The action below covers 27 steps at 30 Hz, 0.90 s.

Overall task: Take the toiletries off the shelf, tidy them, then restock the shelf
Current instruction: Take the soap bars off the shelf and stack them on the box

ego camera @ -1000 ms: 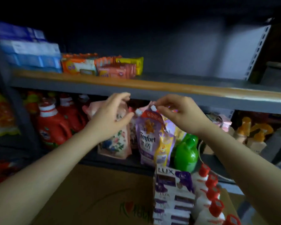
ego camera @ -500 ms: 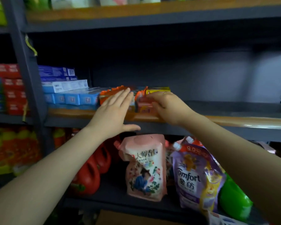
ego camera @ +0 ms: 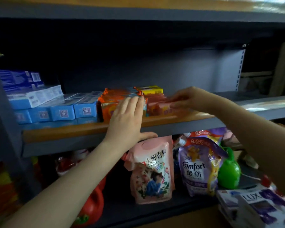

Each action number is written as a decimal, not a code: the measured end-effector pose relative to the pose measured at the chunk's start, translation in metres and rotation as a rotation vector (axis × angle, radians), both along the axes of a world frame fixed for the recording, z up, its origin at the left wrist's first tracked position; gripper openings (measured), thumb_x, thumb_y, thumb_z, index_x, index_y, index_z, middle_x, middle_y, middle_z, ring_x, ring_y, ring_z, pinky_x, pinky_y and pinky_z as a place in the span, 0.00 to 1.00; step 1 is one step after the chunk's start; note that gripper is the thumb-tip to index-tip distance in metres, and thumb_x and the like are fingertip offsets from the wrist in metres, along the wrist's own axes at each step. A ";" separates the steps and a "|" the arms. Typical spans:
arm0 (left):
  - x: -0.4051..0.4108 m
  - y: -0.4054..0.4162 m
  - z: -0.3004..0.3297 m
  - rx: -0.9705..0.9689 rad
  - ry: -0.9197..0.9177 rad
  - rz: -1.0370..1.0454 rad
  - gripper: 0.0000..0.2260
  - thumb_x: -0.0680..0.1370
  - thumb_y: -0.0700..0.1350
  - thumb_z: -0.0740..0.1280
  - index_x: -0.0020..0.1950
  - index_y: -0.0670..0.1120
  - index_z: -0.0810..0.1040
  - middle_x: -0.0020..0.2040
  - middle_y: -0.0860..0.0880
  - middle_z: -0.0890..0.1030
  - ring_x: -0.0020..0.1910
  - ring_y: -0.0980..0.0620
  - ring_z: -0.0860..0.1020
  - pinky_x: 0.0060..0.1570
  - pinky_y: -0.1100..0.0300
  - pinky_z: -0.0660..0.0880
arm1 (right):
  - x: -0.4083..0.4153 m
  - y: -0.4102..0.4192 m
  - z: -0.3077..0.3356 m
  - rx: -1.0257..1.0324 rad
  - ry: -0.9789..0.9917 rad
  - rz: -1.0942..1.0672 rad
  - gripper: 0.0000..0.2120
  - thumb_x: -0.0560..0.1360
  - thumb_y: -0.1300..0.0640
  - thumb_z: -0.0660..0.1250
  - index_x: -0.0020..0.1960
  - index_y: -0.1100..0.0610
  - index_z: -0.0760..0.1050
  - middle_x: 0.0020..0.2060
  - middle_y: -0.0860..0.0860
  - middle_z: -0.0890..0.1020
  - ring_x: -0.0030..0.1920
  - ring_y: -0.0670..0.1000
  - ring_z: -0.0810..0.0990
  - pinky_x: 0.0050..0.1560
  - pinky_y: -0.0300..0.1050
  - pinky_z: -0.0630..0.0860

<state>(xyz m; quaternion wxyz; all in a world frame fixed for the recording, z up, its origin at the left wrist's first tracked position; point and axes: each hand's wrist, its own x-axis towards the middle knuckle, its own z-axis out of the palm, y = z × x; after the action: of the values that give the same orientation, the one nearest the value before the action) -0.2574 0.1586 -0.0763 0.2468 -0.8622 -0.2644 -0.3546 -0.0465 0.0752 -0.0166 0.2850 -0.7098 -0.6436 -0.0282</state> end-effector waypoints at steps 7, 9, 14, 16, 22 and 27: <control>-0.002 -0.003 0.000 0.019 0.020 -0.005 0.47 0.61 0.69 0.66 0.68 0.36 0.67 0.64 0.39 0.73 0.64 0.39 0.70 0.65 0.47 0.65 | 0.000 -0.001 0.009 -0.162 0.108 -0.044 0.07 0.73 0.51 0.70 0.49 0.53 0.79 0.46 0.59 0.82 0.39 0.51 0.75 0.38 0.42 0.72; 0.000 -0.001 0.003 -0.022 0.040 0.009 0.49 0.62 0.69 0.67 0.71 0.37 0.63 0.67 0.40 0.70 0.67 0.40 0.66 0.68 0.48 0.61 | 0.003 -0.001 0.008 -0.167 0.121 -0.021 0.07 0.73 0.52 0.69 0.50 0.52 0.79 0.48 0.59 0.82 0.41 0.52 0.76 0.43 0.44 0.74; 0.001 0.000 0.006 -0.090 0.048 0.026 0.51 0.61 0.71 0.66 0.74 0.40 0.57 0.71 0.43 0.64 0.70 0.43 0.60 0.70 0.51 0.55 | -0.001 -0.001 0.001 0.041 -0.257 -0.051 0.16 0.75 0.51 0.66 0.60 0.57 0.75 0.52 0.56 0.80 0.50 0.55 0.77 0.51 0.46 0.70; 0.000 -0.003 0.006 -0.120 0.028 0.018 0.51 0.63 0.70 0.66 0.75 0.42 0.53 0.74 0.44 0.58 0.74 0.45 0.51 0.72 0.51 0.47 | -0.010 -0.009 -0.004 0.313 -0.285 -0.021 0.17 0.75 0.53 0.66 0.61 0.59 0.73 0.53 0.56 0.78 0.50 0.52 0.75 0.47 0.40 0.66; -0.008 -0.055 0.009 -0.352 -0.457 -0.489 0.37 0.66 0.63 0.71 0.70 0.49 0.66 0.68 0.57 0.65 0.70 0.60 0.57 0.70 0.68 0.51 | -0.041 -0.054 -0.036 0.543 0.408 0.360 0.08 0.75 0.55 0.62 0.54 0.48 0.73 0.44 0.43 0.78 0.42 0.39 0.78 0.42 0.30 0.73; -0.009 -0.097 0.002 -0.590 -0.604 -0.672 0.20 0.64 0.59 0.75 0.51 0.57 0.74 0.50 0.59 0.79 0.50 0.60 0.78 0.53 0.66 0.73 | -0.040 -0.068 -0.079 0.330 0.747 0.580 0.09 0.74 0.58 0.65 0.54 0.56 0.74 0.39 0.46 0.82 0.39 0.43 0.79 0.40 0.39 0.75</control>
<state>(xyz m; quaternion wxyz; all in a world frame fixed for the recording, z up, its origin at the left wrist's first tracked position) -0.2663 0.0618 -0.0747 -0.2200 -0.7918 -0.1213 -0.5567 -0.0861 0.0074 -0.0951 0.6006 -0.4088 -0.6554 0.2066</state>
